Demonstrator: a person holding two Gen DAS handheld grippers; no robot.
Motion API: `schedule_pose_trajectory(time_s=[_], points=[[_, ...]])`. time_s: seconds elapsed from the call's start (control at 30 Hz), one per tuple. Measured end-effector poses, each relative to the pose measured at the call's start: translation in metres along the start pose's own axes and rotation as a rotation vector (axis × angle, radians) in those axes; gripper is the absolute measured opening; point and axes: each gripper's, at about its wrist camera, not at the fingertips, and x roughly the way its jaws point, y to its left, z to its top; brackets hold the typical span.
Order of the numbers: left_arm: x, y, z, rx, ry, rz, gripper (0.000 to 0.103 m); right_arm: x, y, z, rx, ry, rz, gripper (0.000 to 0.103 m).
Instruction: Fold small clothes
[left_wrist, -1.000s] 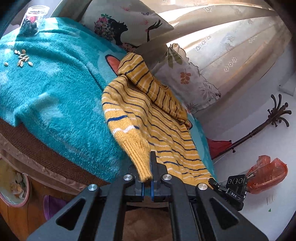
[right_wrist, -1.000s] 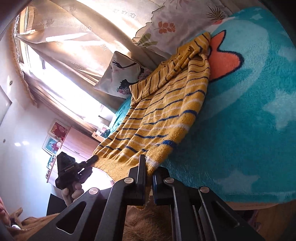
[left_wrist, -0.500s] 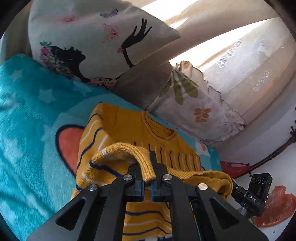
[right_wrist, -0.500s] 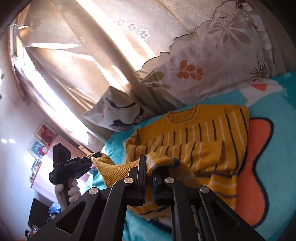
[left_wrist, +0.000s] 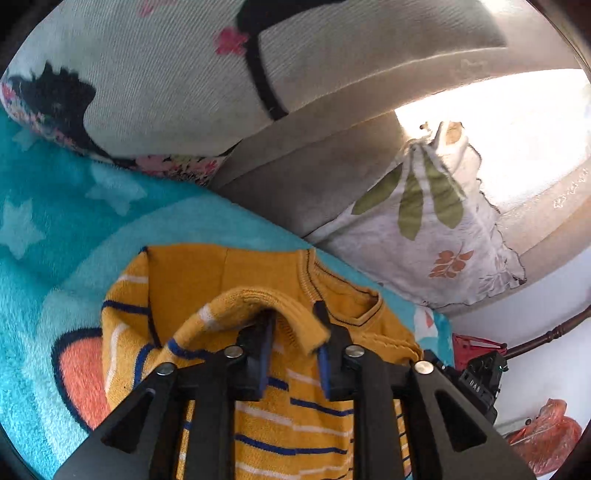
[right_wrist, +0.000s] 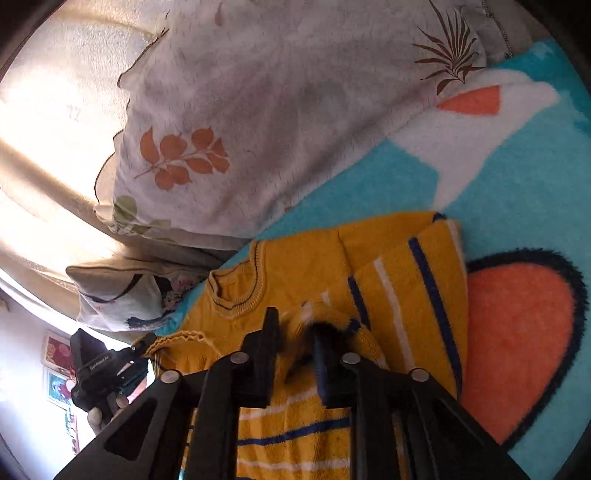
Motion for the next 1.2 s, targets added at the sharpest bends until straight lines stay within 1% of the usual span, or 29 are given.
schedule_pose_trajectory(time_s=[0.03,0.07,0.1,0.13,0.17,0.23,0.27,0.3,0.37,0.47,0.57,0.7,0.77,0.83,0.87,0.9,0.93,0.97,1.0,1.03,1.07,1.1,1.13,1.2], points=[[-0.006,-0.004,0.0,0.014,-0.023,0.008,0.032,-0.002,0.0,0.002,0.024,-0.008,0.024,0.045],[-0.012,-0.006,-0.001,0.027,-0.052,0.011,0.043,-0.004,-0.002,0.006,0.046,-0.042,0.031,0.059],[-0.018,-0.008,-0.003,0.037,-0.073,0.009,0.047,-0.007,-0.001,0.01,0.055,-0.085,0.022,0.071],[-0.023,-0.008,-0.003,0.042,-0.088,0.007,0.052,-0.011,-0.001,0.015,0.059,-0.115,0.014,0.075],[-0.028,-0.008,-0.003,0.042,-0.095,0.004,0.053,-0.013,-0.001,0.02,0.069,-0.13,0.008,0.079],[-0.039,-0.004,-0.007,0.035,-0.097,0.007,0.053,-0.02,-0.003,0.025,0.094,-0.129,0.002,0.079],[-0.044,-0.001,-0.011,0.035,-0.098,0.011,0.054,-0.025,0.0,0.024,0.081,-0.126,0.011,0.079],[-0.05,0.003,-0.017,0.04,-0.095,0.015,0.054,-0.03,0.004,0.021,0.052,-0.116,0.003,0.079],[-0.06,0.013,-0.031,0.055,-0.079,0.045,0.054,-0.041,0.013,0.009,-0.04,-0.08,-0.059,0.079],[-0.074,0.034,-0.058,0.064,-0.053,0.097,0.057,-0.057,0.018,-0.017,-0.15,-0.009,-0.122,0.079],[-0.083,0.06,-0.083,0.064,-0.019,0.128,0.059,-0.079,0.007,-0.043,-0.201,0.039,-0.163,0.079],[-0.075,0.082,-0.109,0.082,0.042,0.148,0.059,-0.097,-0.015,-0.065,-0.188,0.042,-0.207,0.079],[-0.066,0.088,-0.117,0.072,0.077,0.12,0.06,-0.1,-0.025,-0.073,-0.174,0.044,-0.198,0.08],[-0.053,0.087,-0.123,0.067,0.112,0.066,0.065,-0.095,-0.029,-0.079,-0.151,0.049,-0.175,0.08],[-0.05,0.084,-0.125,0.072,0.096,0.065,0.071,-0.091,-0.029,-0.081,-0.15,0.05,-0.158,0.08],[-0.048,0.079,-0.126,0.077,0.069,0.072,0.075,-0.086,-0.028,-0.083,-0.154,0.052,-0.141,0.08],[-0.046,0.074,-0.127,0.075,0.062,0.083,0.079,-0.078,-0.025,-0.086,-0.159,0.057,-0.127,0.08],[-0.044,0.068,-0.128,0.082,0.058,0.1,0.077,-0.071,-0.022,-0.088,-0.167,0.049,-0.118,0.08],[-0.041,0.063,-0.128,0.09,0.074,0.116,0.069,-0.065,-0.018,-0.089,-0.177,0.03,-0.117,0.079],[-0.038,0.061,-0.127,0.079,0.111,0.113,0.027,-0.058,-0.014,-0.089,-0.183,0.041,-0.116,0.073],[-0.038,0.061,-0.123,0.043,0.154,0.077,0.018,-0.051,-0.013,-0.088,-0.176,0.088,-0.113,0.038],[-0.047,0.062,-0.12,0.012,0.151,0.055,0.018,-0.048,-0.012,-0.087,-0.149,0.131,-0.096,0.024],[-0.059,0.061,-0.117,0.01,0.139,0.041,0.017,-0.052,-0.009,-0.086,-0.152,0.118,-0.091,0.024],[-0.083,0.055,-0.115,0.024,0.115,0.045,0.015,-0.07,0.0,-0.085,-0.192,0.097,-0.077,0.018]])
